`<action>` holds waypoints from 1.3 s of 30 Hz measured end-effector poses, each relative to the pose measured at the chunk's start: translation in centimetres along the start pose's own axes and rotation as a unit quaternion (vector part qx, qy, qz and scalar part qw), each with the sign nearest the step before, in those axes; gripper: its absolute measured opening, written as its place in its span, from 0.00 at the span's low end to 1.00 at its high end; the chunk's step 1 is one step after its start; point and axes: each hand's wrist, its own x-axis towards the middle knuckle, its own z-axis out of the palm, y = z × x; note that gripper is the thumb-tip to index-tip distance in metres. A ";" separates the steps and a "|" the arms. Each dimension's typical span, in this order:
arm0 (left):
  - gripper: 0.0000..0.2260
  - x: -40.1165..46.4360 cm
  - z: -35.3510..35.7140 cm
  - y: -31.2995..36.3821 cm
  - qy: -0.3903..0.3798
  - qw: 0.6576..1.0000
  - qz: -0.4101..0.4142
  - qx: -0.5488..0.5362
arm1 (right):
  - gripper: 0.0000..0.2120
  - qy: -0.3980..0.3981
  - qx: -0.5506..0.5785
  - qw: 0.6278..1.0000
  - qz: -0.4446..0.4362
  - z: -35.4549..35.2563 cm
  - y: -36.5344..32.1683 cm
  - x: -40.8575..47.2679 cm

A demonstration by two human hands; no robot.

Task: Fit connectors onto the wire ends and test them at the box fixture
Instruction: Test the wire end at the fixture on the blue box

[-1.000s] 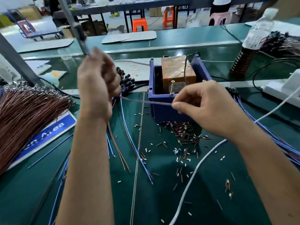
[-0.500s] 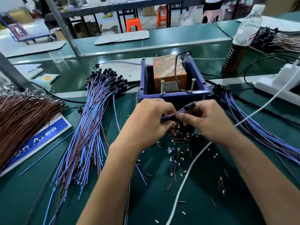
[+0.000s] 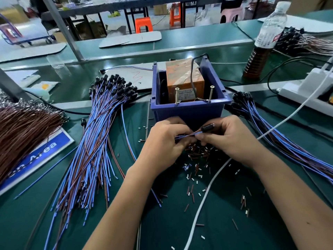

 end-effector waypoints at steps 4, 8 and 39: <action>0.03 -0.2 -0.2 -0.6 0.048 0.998 -0.025 0.016 | 0.09 0.061 0.079 0.994 0.042 -0.6 0.5 0.0; 0.04 -0.6 -0.1 -0.8 0.078 0.995 -0.047 0.043 | 0.02 0.089 0.098 0.991 0.035 -0.5 0.9 0.2; 0.02 -0.4 1.4 0.8 0.143 0.985 -0.043 -0.088 | 0.01 0.087 0.072 0.993 -0.028 1.1 0.4 -0.4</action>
